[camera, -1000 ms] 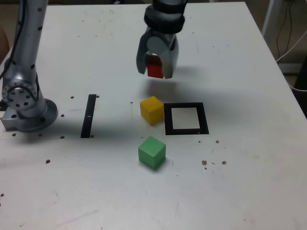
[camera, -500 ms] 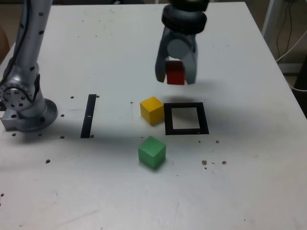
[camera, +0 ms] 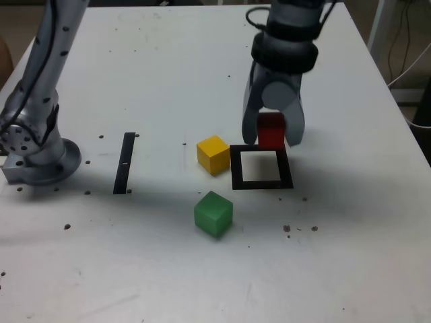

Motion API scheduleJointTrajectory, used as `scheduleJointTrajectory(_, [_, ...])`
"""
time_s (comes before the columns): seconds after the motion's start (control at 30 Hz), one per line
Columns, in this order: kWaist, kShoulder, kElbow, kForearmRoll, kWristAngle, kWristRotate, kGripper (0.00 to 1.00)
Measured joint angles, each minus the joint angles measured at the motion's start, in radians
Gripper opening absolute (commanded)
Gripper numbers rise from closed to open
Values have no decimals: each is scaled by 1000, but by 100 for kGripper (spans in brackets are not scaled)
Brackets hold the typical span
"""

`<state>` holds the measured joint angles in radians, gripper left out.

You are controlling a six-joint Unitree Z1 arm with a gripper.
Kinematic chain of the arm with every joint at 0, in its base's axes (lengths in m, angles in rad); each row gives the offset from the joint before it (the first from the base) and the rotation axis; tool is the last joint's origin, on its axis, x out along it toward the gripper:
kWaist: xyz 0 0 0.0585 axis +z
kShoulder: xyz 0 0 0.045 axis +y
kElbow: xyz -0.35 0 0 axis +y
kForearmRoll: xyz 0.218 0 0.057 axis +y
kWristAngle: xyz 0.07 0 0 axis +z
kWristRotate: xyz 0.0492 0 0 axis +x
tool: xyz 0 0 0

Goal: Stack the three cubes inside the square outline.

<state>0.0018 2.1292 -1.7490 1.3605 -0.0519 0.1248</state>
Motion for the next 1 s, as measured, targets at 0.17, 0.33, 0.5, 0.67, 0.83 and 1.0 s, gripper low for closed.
scheduleJointTrajectory(0.17, [-7, 27, -12, -5, -12, -7, 36])
scheduleJointTrajectory(0.33, [-8, 43, -8, -13, -11, -13, 36])
scheduleJointTrajectory(0.5, [-8, 52, 24, -36, -7, -23, 36])
scheduleJointTrajectory(0.67, [-8, 55, 58, -64, -8, -26, 36])
scheduleJointTrajectory(0.83, [-8, 55, 97, -95, -14, -26, 36])
scheduleJointTrajectory(1.0, [-8, 55, 119, -111, -18, -28, 39])
